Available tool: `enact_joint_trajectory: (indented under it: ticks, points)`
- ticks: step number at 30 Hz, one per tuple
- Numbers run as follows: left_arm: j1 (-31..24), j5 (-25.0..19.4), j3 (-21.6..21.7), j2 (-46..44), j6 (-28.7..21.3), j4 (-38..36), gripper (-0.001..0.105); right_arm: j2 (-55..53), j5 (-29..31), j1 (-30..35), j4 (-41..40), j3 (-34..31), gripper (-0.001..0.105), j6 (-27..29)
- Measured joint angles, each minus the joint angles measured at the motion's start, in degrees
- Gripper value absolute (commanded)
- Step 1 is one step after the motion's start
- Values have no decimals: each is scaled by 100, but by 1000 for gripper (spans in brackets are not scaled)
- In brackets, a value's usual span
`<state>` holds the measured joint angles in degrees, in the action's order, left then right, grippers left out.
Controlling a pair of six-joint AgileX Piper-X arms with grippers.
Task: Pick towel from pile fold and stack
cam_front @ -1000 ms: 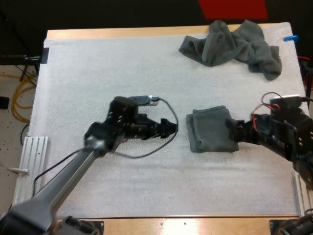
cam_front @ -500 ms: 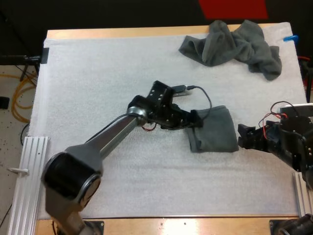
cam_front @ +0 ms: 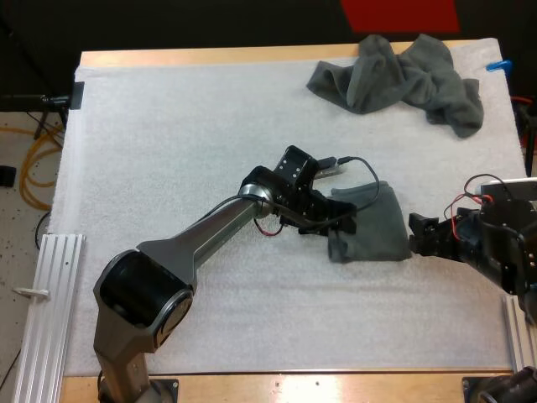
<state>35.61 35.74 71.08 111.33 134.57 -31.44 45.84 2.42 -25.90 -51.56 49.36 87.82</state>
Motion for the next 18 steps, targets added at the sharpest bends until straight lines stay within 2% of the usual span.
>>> enact_joint_trajectory:
  ticks: [8,13,16,18]
  points:
    - [184,395,3,94,598,668,49,0,0,0,0,0,72,0]
    - [256,449,35,190,731,747,48,0,0,0,0,0,72,0]
    - [256,449,35,190,745,751,33,0,0,0,0,0,72,0]
    - [256,449,35,190,746,751,12,0,0,0,0,0,72,0]
